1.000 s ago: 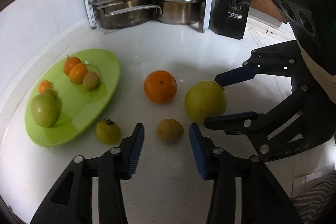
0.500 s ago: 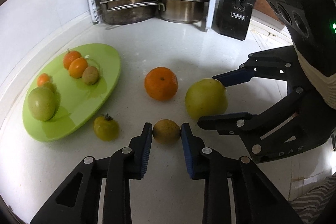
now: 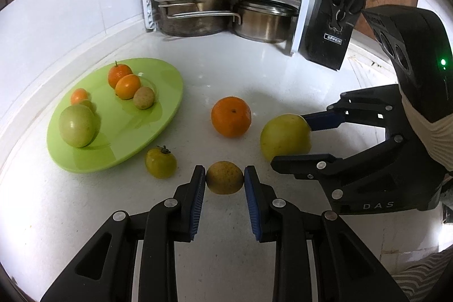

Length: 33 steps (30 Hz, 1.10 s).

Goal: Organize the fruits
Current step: 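Grasp the small brown fruit with left tool while right tool grasps the yellow-green pear, then carry the brown fruit with left tool over the plate while right tool carries the pear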

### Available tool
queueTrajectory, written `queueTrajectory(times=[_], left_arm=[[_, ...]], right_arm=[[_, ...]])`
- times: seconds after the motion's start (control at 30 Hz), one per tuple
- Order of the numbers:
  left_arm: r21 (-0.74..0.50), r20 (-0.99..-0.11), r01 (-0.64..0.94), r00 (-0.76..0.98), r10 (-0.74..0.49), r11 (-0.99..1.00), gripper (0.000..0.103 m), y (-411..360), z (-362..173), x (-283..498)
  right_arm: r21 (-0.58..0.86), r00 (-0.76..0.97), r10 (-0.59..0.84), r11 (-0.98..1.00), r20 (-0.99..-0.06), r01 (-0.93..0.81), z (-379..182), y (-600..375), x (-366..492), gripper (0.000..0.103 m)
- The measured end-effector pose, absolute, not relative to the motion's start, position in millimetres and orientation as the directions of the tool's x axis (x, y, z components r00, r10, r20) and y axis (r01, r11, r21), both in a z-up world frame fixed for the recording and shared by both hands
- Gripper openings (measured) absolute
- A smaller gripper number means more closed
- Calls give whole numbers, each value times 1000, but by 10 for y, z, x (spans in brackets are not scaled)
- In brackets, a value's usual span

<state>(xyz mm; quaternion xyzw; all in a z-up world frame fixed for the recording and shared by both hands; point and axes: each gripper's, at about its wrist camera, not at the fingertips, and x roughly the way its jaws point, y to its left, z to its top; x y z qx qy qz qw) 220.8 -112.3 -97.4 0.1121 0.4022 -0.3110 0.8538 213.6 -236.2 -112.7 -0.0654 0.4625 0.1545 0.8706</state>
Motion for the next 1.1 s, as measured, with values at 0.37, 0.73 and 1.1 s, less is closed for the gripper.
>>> queueTrajectory(times=[0.37, 0.73, 1.1], left_arm=[[-71, -712, 570, 546, -442, 818, 29, -972, -739, 2059], [-57, -667, 519, 616, -419, 853, 28, -776, -492, 1983], [-17, -611, 472, 693, -383, 881, 28, -560, -243, 2076]], right_arm=[[37, 574, 216, 951, -790, -307, -888, -2333, 1966, 50], [52, 631, 230, 957, -741, -287, -614, -2241, 1896, 50], [53, 688, 241, 958, -685, -283, -350, -2087, 2043, 50]])
